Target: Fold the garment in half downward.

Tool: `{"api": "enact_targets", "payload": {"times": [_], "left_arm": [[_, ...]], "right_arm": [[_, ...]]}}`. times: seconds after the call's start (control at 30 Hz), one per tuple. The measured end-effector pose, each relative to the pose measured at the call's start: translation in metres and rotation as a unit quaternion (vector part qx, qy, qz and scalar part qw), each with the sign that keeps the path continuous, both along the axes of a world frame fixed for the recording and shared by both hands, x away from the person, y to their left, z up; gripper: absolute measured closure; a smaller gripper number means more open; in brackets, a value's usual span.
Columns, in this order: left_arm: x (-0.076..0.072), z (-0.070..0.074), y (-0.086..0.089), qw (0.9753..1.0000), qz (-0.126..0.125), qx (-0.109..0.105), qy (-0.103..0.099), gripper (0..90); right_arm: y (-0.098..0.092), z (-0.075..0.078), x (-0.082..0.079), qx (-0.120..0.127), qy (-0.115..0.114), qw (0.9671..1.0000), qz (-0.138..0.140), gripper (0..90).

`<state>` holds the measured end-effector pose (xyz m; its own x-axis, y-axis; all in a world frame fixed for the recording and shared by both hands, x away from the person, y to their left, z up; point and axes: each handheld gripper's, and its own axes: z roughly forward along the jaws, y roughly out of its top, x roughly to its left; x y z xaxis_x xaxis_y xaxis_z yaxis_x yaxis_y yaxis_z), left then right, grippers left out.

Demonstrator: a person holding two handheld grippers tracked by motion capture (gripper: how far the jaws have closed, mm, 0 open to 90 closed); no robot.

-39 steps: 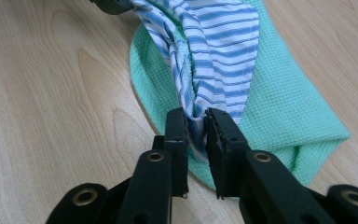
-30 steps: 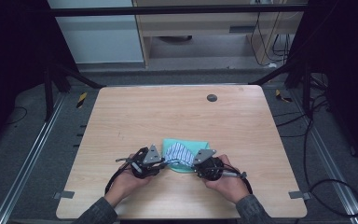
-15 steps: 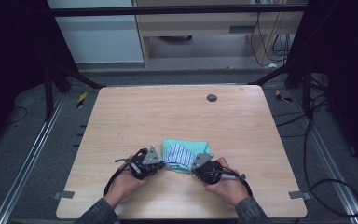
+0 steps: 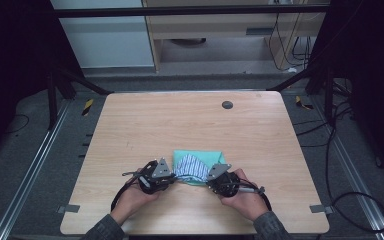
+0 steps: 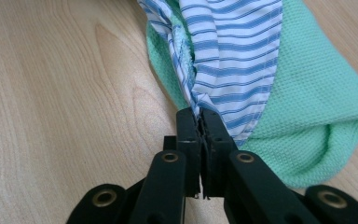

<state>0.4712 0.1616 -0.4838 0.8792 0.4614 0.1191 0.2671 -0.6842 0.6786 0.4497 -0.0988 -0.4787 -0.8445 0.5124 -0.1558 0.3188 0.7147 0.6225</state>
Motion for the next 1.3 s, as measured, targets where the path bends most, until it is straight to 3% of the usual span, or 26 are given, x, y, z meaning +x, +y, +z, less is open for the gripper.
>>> {"api": "enact_targets", "payload": {"times": [0.17,0.47,1.07,1.3], "left_arm": [[-0.002,0.000,0.005,0.9995,0.017,-0.025,0.007,71.1],[-0.007,0.004,0.015,0.9986,0.034,-0.039,0.013,58.9],[-0.010,0.009,0.028,0.9978,0.054,-0.038,0.008,43.3],[-0.008,0.012,0.035,0.9971,0.069,-0.031,0.013,31.8]], "right_arm": [[-0.006,0.001,-0.002,0.010,0.003,0.9999,-0.010,76.1],[-0.016,0.004,-0.005,0.013,0.005,0.9994,-0.031,63.8],[-0.041,0.011,-0.014,0.022,0.000,0.9977,-0.065,45.6],[-0.054,0.014,-0.014,0.027,0.003,0.9958,-0.087,39.2]]}}
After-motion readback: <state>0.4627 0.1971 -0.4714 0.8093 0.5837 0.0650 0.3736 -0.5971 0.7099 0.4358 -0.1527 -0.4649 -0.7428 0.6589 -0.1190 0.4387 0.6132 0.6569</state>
